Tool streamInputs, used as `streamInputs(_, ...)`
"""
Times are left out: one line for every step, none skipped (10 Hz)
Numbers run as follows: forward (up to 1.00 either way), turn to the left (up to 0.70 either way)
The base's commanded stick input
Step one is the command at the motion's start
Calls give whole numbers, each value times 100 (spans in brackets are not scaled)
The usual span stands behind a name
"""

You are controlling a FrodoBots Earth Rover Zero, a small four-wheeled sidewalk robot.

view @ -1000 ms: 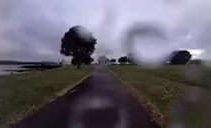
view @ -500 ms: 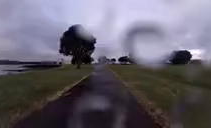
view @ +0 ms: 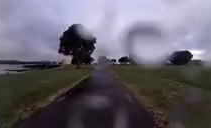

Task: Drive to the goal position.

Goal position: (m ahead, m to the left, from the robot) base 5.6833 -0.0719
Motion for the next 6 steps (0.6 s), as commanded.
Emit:
streamInputs(70, 0)
streamInputs(70, 0)
streamInputs(70, 0)
streamInputs(70, 0)
streamInputs(70, 0)
streamInputs(70, 0)
